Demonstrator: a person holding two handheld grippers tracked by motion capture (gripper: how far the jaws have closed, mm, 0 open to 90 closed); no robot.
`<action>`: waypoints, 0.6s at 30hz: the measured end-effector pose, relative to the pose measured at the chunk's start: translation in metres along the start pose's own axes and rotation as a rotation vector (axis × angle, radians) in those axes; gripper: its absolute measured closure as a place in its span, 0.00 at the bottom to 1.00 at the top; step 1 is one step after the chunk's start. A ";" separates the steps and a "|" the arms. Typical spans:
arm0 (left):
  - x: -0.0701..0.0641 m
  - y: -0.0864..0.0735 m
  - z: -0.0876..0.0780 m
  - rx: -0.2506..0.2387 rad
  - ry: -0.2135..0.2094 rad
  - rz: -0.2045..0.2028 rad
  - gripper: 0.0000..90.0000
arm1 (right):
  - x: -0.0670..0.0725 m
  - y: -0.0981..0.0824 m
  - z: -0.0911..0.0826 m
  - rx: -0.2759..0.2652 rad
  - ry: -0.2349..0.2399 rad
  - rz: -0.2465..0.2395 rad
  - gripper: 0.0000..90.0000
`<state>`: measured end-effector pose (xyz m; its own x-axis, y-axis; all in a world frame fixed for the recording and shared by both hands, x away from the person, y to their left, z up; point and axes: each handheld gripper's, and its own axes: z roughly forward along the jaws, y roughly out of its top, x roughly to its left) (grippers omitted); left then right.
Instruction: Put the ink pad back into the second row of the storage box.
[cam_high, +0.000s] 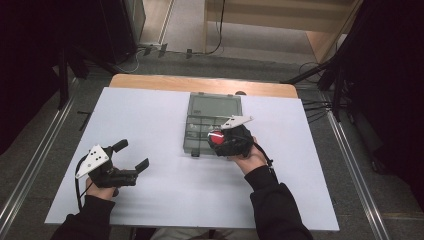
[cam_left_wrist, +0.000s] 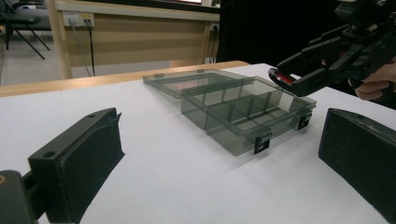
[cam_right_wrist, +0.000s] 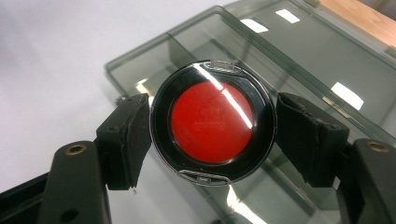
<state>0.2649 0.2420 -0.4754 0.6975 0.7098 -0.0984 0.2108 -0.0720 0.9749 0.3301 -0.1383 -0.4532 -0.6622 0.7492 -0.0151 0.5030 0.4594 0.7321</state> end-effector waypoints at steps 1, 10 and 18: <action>0.000 0.000 0.000 0.000 0.001 0.000 0.00 | -0.002 -0.001 0.000 0.001 -0.003 0.006 0.33; 0.000 0.000 0.000 0.003 0.003 -0.001 0.00 | -0.024 -0.011 0.004 0.034 -0.030 0.059 0.33; 0.000 0.000 0.000 0.001 0.003 -0.007 0.00 | -0.030 -0.015 0.006 0.058 -0.039 0.075 0.33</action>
<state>0.2652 0.2422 -0.4757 0.6941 0.7122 -0.1049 0.2167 -0.0677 0.9739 0.3457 -0.1649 -0.4680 -0.6001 0.7998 0.0107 0.5824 0.4277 0.6913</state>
